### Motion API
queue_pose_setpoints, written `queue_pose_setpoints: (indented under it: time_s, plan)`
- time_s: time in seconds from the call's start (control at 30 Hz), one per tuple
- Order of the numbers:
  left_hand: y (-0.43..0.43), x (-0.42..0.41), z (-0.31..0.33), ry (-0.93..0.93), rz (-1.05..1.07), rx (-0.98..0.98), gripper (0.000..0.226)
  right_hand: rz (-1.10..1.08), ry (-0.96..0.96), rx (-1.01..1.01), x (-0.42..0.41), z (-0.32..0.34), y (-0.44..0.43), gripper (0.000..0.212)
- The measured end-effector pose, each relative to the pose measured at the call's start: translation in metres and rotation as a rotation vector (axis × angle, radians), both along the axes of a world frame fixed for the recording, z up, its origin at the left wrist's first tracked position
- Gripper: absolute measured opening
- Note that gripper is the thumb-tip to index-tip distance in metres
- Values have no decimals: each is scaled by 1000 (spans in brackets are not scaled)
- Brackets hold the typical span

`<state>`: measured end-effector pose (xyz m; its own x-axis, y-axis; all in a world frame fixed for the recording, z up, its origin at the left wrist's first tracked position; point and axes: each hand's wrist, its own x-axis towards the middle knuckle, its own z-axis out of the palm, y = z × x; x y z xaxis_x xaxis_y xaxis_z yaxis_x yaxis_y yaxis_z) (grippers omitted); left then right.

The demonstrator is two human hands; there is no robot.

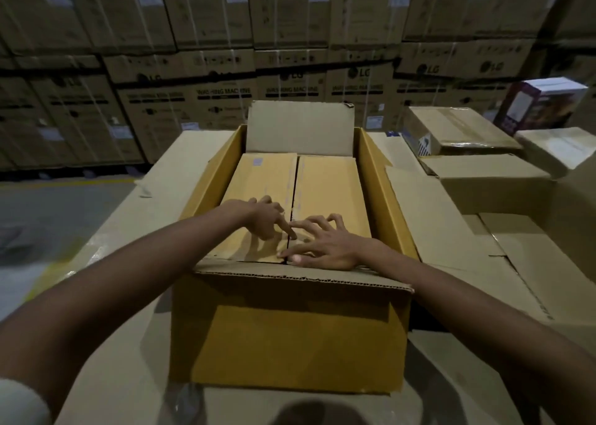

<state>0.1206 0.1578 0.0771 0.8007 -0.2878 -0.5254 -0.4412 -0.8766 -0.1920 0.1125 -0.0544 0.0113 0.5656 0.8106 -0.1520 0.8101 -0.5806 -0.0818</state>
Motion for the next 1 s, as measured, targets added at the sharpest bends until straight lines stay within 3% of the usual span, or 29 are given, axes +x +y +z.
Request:
queue_pose_setpoints:
  time_s: [0.2,0.33,0.53,0.67,0.83,0.93,1.0]
  plan:
    - [2,3,-20,-51,-14,-47,46,-33,28,-6,5,-1,8,57]
    - [4,3,-27,-86,-31,-44,43,-66,-26,-56,7,1,9,85]
    - [4,-2,-6,-288,-78,-40,56,-94,-40,5,3,1,1,53]
    - [27,4,47,-509,49,-98,38,-54,-60,-15,2,2,-1,49]
    - [116,1,72,-638,550,-373,26,-12,-76,-21,3,5,2,52]
    - [165,-21,52,-554,802,-780,39,18,-72,-30,4,5,5,52]
    - [171,-36,42,-530,843,-1074,41,41,-91,-60,7,6,10,52]
